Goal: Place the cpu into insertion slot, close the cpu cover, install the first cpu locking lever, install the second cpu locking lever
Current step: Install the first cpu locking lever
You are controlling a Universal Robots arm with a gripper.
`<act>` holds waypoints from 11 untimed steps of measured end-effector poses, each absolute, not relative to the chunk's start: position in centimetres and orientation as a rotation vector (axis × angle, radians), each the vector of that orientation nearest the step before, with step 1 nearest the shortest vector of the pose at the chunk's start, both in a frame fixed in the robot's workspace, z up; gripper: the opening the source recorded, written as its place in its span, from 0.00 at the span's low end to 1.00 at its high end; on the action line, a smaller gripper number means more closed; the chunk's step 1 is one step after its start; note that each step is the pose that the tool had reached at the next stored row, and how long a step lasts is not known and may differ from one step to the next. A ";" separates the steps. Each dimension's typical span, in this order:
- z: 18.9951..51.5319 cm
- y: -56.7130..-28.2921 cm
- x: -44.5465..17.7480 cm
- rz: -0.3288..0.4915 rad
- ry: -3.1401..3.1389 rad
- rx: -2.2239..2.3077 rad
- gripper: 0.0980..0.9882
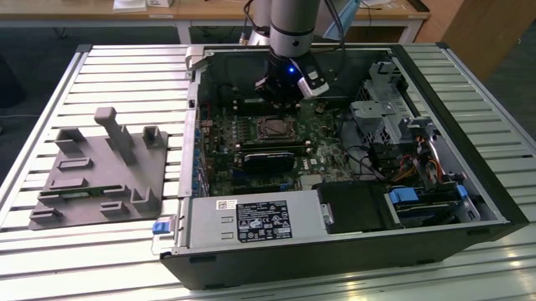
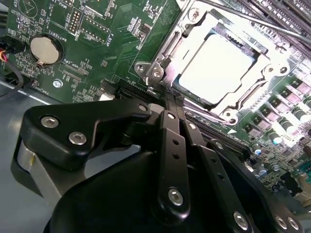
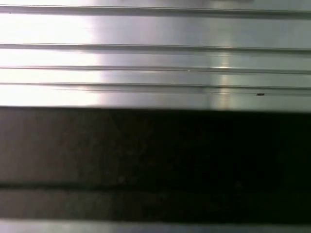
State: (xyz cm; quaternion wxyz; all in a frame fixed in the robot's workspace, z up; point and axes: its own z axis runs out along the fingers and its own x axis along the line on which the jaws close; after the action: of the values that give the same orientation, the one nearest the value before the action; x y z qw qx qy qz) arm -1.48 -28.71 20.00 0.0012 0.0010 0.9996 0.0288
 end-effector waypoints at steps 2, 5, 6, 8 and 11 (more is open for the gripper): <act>20.0 -28.7 -1.4 0.083 3.139 0.003 0.01; 19.9 -28.7 -1.4 0.073 3.139 0.003 0.01; 19.9 -28.7 -1.4 0.073 3.139 0.003 0.01; 19.9 -28.7 -1.4 0.073 3.139 0.003 0.01; 20.0 -28.6 -1.4 0.074 3.138 0.003 0.01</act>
State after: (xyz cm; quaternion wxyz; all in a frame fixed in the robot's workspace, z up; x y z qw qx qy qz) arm -1.42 -28.65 19.98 0.0012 0.0010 0.9997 0.0235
